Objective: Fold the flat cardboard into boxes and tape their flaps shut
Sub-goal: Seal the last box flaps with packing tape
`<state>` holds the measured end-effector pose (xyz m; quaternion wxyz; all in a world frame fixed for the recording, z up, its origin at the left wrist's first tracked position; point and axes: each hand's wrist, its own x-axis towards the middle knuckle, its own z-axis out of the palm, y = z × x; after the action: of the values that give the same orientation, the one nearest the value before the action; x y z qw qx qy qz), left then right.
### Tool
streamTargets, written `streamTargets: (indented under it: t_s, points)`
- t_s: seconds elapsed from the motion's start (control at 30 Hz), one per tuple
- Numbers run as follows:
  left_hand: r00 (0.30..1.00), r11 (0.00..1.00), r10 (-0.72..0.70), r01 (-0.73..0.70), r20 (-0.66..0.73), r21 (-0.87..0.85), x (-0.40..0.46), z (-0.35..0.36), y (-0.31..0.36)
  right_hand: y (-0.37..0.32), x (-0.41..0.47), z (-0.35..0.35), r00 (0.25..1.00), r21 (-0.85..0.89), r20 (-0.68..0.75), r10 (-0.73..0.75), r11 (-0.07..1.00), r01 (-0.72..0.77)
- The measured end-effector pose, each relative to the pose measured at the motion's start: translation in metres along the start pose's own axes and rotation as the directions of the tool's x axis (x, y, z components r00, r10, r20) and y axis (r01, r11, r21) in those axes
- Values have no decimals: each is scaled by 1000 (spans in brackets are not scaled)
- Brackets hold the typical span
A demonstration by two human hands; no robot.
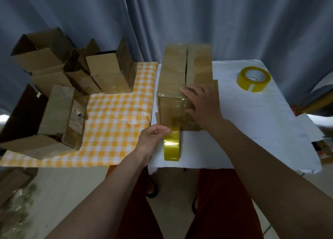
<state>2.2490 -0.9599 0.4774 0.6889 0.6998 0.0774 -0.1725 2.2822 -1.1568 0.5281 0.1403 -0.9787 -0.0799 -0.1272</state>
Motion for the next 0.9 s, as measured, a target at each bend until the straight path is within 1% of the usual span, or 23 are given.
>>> streamTargets:
  t_s: [0.03, 0.1, 0.13, 0.17, 0.2, 0.23, 0.27, 0.3, 0.33, 0.4, 0.47, 0.53, 0.63, 0.7, 0.77, 0.9]
  points:
    - [1000, 1000, 15, -15, -2, 5, -2, -1, 0, -5, -4, -2, 999, 0, -41, -8, 1000, 8]
    - [999, 999, 47, -47, -19, -14, -6, -5, 1, -19, -19, -2, 979, 71, -196, -60, 995, 76]
    - [998, 998, 59, -60, -30, -26, -8, -7, 2, -26, -29, 0, 962, 136, -259, -79, 984, 118]
    - [997, 997, 70, -71, -36, -36, -10, -9, 3, -35, -39, 4, 965, 237, -252, -75, 962, 137]
    - [996, 996, 81, -83, -37, -40, -12, -10, 4, -45, -47, 7, 984, 373, -172, -38, 922, 101]
    - [995, 994, 97, -98, -33, -38, -14, -11, 5, -53, -53, 10, 999, 514, -40, 20, 858, 4]
    - [993, 993, 113, -114, -27, -32, -16, -11, 5, -60, -57, 13, 992, 619, 95, 83, 776, -125]
    - [992, 991, 127, -128, -22, -26, -18, -11, 6, -64, -58, 14, 970, 678, 191, 151, 694, -241]
    - [991, 990, 136, -137, -18, -25, -20, -11, 6, -66, -58, 14, 945, 711, 245, 217, 623, -327]
    - [989, 989, 149, -149, -20, -19, -24, -11, 5, -66, -55, 12, 893, 737, 324, 311, 509, -444]
    - [986, 987, 163, -163, -31, -7, -28, -12, 3, -65, -54, 10, 848, 728, 414, 330, 439, -526]
    - [983, 983, 181, -182, -41, -16, -31, -12, 2, -65, -56, 9, 817, 733, 470, 335, 366, -573]
    - [972, 973, 231, -231, -44, 21, -33, -13, 3, -66, -58, 9, 769, 766, 538, 346, 182, -617]
    - [967, 966, 253, -250, -31, 68, -33, -14, 4, -70, -58, 8, 752, 782, 550, 363, 91, -616]
    - [968, 967, 248, -246, -29, 58, -35, -15, 4, -74, -56, 8, 752, 801, 538, 380, 49, -597]
    - [966, 966, 255, -252, -52, 50, -39, -13, 2, -78, -54, 9, 771, 822, 510, 383, 48, -568]
